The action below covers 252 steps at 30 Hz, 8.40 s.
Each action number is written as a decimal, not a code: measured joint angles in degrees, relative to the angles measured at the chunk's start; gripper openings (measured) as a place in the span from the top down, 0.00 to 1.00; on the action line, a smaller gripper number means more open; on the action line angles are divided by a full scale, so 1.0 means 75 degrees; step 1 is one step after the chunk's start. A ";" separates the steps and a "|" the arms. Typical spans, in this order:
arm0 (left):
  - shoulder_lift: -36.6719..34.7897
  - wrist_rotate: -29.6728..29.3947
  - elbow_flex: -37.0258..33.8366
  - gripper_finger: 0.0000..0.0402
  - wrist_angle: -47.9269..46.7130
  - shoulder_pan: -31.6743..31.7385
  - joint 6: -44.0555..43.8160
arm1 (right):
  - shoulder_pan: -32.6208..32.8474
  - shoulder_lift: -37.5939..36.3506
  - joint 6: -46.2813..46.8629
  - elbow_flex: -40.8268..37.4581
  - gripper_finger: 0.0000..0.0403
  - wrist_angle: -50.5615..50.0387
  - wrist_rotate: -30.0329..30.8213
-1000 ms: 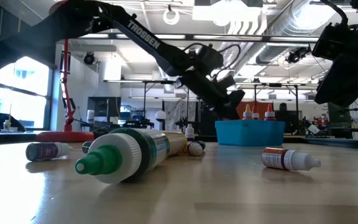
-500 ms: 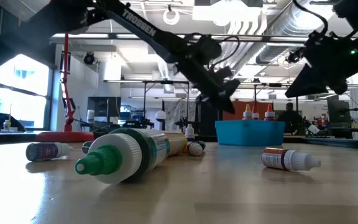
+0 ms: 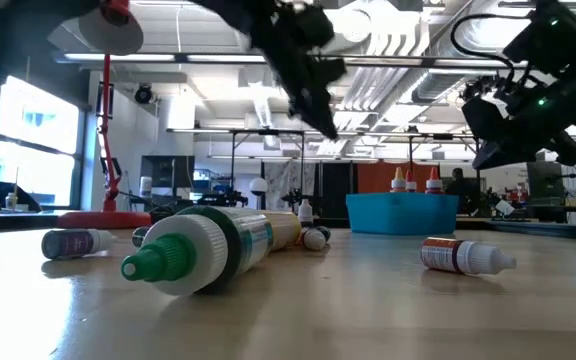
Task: Pick & Place food coloring
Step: Move the blue bin to the center of the table
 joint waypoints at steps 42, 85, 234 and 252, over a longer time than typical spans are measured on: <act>-0.5722 -0.1282 -0.9681 1.00 0.7957 -0.0548 -0.0936 | -0.5878 0.4066 0.0416 0.0326 1.00 0.4587 -0.4254; -0.2742 0.0147 -0.8409 1.00 0.9124 0.0974 -0.3413 | -0.4398 0.5982 0.0646 0.0323 1.00 0.7052 -0.3283; 0.1523 0.1614 -0.0714 1.00 -0.1081 -0.0097 -0.0604 | -0.0691 0.5976 0.1334 0.0306 1.00 0.5849 -0.3036; 0.1295 0.0328 -0.0717 1.00 -0.2013 -0.1263 -0.0801 | 0.1951 0.5973 0.2886 0.0306 1.00 0.5076 -0.1397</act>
